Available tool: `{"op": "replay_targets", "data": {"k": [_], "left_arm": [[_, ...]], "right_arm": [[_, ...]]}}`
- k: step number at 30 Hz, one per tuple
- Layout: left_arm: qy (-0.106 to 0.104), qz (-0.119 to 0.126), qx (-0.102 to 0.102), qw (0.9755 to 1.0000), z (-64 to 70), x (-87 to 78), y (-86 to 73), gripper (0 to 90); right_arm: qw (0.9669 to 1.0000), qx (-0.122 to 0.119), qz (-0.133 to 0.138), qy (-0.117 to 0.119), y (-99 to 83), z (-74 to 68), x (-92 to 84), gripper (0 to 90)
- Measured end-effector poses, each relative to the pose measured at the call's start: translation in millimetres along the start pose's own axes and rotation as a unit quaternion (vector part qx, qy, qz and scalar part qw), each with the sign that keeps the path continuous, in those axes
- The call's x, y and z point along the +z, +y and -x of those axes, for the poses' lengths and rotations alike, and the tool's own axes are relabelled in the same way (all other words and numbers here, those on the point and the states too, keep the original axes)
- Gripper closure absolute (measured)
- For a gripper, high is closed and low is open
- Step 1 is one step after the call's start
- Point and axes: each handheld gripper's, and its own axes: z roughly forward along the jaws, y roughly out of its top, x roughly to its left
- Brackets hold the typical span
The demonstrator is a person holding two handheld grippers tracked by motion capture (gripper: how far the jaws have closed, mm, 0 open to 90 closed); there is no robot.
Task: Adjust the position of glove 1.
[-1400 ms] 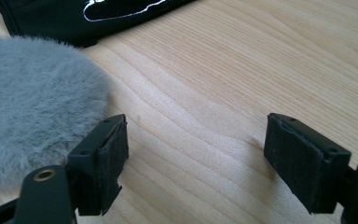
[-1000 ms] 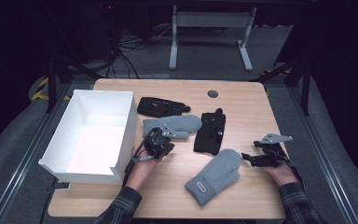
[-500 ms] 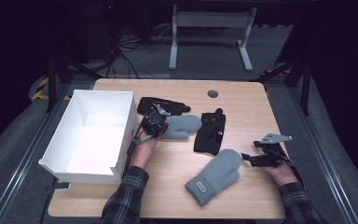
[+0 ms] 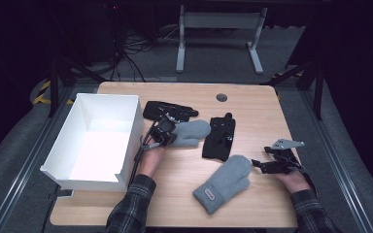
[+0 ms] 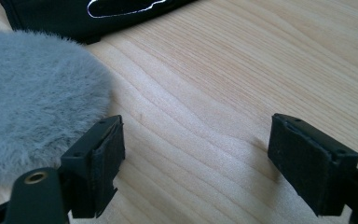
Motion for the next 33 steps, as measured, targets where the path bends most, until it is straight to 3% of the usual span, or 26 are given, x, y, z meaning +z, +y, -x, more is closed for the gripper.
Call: {"op": "replay_targets", "data": {"k": [10, 20, 23, 27, 30, 31, 32, 33], "left_arm": [[-0.030, -0.013, 0.011, 0.9994, 17.2, -7.2, -7.3, 90.0], [-0.067, -0.028, 0.034, 0.9968, 42.1, -16.2, -16.1, 90.0], [-0.067, -0.026, 0.045, 0.9964, 48.4, -19.8, -17.3, 90.0], [-0.055, -0.001, 0.050, 0.9972, 45.1, -27.3, -13.9, 89.1], [-0.050, 0.012, 0.052, 0.9973, 42.3, -29.0, -11.5, 77.6], [-0.048, 0.019, 0.050, 0.9974, 40.7, -29.2, -10.6, 77.6], [-0.040, 0.024, 0.052, 0.9976, 37.5, -27.1, -8.1, 65.2], [-0.041, 0.030, 0.051, 0.9974, 35.9, -25.9, -7.0, 58.9]], "right_arm": [[1.0000, 0.000, 0.000, 0.000, 0.0, -0.1, 0.0, 19.3], [1.0000, 0.000, 0.000, 0.000, 0.0, -0.1, 0.0, 19.2], [1.0000, 0.000, 0.000, 0.000, 0.0, 0.0, 0.0, 19.3], [1.0000, 0.000, 0.000, 0.000, 0.0, -0.1, 0.0, 19.3], [1.0000, 0.000, 0.000, 0.000, 0.0, -0.1, 0.0, 19.3], [1.0000, 0.000, 0.000, 0.000, 0.0, -0.1, 0.0, 19.3], [1.0000, 0.000, 0.000, 0.000, 0.0, -0.1, 0.1, 19.2], [1.0000, 0.000, 0.000, 0.000, 0.0, -0.1, 0.1, 19.3]]}}
